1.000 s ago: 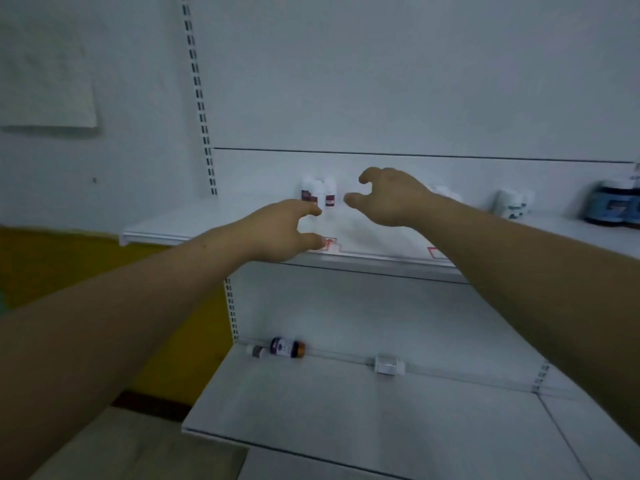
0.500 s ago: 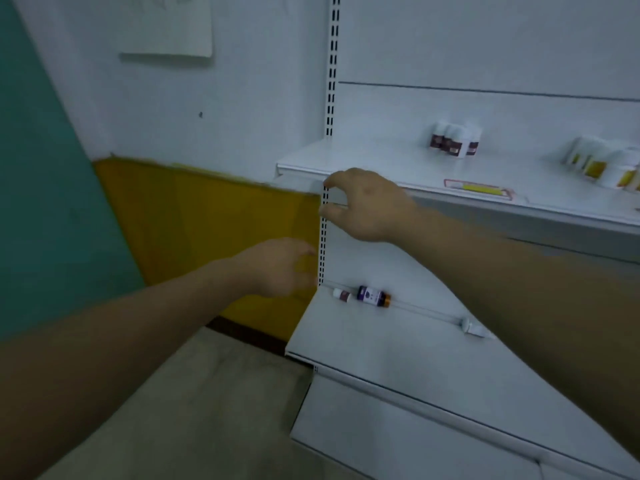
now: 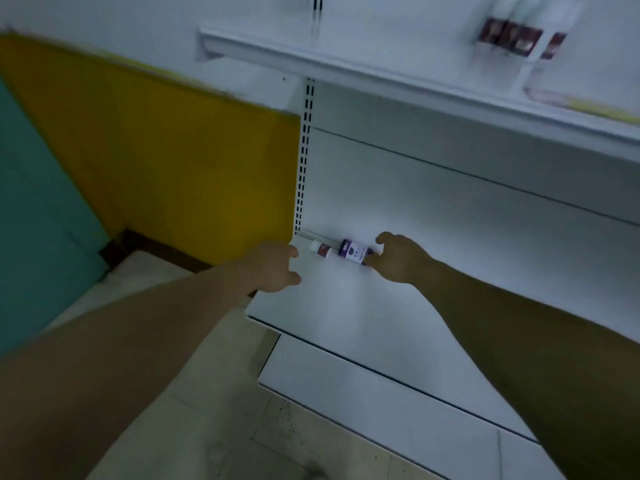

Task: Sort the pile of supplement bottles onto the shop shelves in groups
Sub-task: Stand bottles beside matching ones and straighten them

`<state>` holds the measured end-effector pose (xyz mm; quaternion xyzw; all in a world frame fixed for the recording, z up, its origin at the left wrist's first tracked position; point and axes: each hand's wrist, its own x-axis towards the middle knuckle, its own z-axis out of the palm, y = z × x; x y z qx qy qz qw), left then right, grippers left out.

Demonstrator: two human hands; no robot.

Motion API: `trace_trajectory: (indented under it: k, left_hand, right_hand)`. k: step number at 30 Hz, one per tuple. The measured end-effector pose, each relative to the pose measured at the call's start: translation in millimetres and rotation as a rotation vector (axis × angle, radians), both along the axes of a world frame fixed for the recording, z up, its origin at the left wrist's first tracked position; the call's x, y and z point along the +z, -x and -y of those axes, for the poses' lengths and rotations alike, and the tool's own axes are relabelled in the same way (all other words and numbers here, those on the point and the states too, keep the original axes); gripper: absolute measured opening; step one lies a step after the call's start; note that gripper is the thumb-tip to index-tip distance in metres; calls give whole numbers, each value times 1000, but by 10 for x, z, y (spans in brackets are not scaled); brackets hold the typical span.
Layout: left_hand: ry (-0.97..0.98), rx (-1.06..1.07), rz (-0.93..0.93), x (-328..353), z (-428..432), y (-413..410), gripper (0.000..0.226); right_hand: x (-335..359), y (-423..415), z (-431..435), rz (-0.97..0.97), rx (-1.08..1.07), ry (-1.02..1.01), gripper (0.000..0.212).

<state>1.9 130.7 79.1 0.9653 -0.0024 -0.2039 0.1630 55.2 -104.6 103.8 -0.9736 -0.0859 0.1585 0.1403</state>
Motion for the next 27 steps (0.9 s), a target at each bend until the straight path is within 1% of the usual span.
trace_trajectory:
  k: [3, 5, 8, 11, 14, 16, 18, 20, 22, 24, 27]
  left_hand:
    - [13, 44, 35, -317, 83, -389, 72]
    - [23, 58, 66, -562, 135, -630, 72]
    - [27, 62, 116, -934, 212, -942, 69]
    - [52, 66, 223, -1261, 299, -1204, 64]
    - [39, 49, 271, -1544, 369, -1424, 64]
    - [1, 10, 257, -1721, 396, -1541, 65]
    - [-51, 1, 270, -1849, 413, -1617, 63]
    - [-90, 54, 311, -1910, 426, -1649, 59]
    - [-71, 78, 320, -1940, 454, -1633, 53]
    - [-14, 88, 346, -1976, 479, -1569, 48]
    - [162, 159, 359, -1967, 531, -1423, 46]
  right_hand:
    - [-425, -306, 26, -22, 4, 10, 50]
    - [-725, -498, 15, -30, 13, 10, 49]
    - [-1115, -765, -2, 9, 19, 15, 56]
    - [-1413, -968, 6, 81, 12, 24, 71]
    - [-1680, -1067, 42, 79, 1, 76, 76]
    - [-1813, -1094, 64, 128, -9, 141, 74]
    - [-1879, -1114, 71, 194, -31, 161, 65]
    - [-1911, -1128, 76, 194, -82, 99, 52]
    - [-1946, -1084, 109, 151, -136, 2, 43]
    - [-1976, -960, 183, 113, -182, -112, 43]
    - [-1961, -669, 355, 103, -284, -294, 45]
